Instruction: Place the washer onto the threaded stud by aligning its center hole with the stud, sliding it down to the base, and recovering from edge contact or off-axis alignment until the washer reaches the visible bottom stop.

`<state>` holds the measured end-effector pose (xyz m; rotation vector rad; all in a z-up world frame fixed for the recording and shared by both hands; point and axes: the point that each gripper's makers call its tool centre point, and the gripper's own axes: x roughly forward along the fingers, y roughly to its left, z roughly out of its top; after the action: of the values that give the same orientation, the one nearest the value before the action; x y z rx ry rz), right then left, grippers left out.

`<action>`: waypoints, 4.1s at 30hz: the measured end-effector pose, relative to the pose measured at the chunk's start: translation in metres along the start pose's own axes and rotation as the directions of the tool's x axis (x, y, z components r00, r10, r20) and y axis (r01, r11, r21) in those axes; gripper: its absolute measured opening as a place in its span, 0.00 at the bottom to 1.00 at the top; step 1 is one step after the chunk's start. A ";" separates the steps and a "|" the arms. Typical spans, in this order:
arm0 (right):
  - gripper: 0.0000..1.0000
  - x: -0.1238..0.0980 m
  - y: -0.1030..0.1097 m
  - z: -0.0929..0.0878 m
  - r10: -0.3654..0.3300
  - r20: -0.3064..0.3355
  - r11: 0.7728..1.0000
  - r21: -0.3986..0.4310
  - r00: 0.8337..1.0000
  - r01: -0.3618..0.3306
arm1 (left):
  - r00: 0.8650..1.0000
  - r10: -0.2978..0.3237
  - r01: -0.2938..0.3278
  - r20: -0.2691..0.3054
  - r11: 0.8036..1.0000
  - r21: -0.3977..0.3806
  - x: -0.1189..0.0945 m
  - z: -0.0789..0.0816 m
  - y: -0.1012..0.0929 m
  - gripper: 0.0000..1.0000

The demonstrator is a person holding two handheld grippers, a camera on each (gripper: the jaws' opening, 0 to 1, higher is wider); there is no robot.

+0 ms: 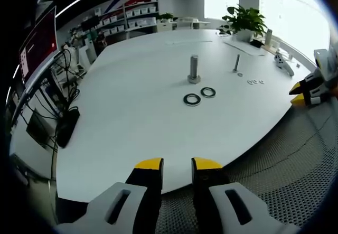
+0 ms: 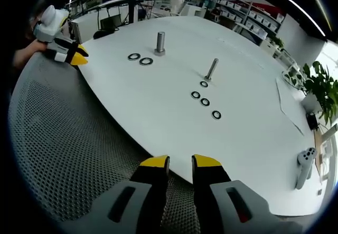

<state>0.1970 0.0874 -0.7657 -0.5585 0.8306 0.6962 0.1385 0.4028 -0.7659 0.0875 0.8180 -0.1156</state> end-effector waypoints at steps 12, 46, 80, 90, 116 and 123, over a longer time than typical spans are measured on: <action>0.19 0.000 0.000 0.000 0.001 -0.005 1.000 -0.003 1.000 -0.001 | 1.000 0.002 -0.002 0.006 1.000 0.001 0.000 0.001 0.001 0.17; 0.19 0.002 -0.003 -0.007 -0.021 -0.052 1.000 0.015 0.998 0.022 | 0.998 -0.058 0.057 0.014 0.997 0.053 0.001 0.001 -0.009 0.16; 0.22 0.017 0.040 0.083 0.376 -0.068 0.893 -0.240 0.924 -0.381 | 0.996 -0.032 0.034 0.079 0.999 -0.025 -0.001 0.010 -0.002 0.11; 0.22 0.047 0.057 0.140 0.447 -0.112 0.800 -0.394 0.888 -0.452 | 0.997 -0.041 0.041 0.066 0.999 -0.008 0.000 0.008 -0.003 0.11; 0.33 0.118 0.069 0.168 0.383 -0.309 0.643 -0.587 0.870 -0.492 | 0.997 -0.049 0.049 0.055 0.999 0.011 0.000 0.006 -0.006 0.11; 0.34 0.125 0.081 0.165 0.403 -0.339 0.626 -0.576 0.850 -0.526 | 0.997 -0.048 0.048 0.057 0.999 0.007 0.000 0.006 -0.006 0.11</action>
<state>0.2746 0.2948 -0.7894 -1.0709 0.9033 1.4766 0.1419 0.3961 -0.7619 0.0699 0.7630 -0.1651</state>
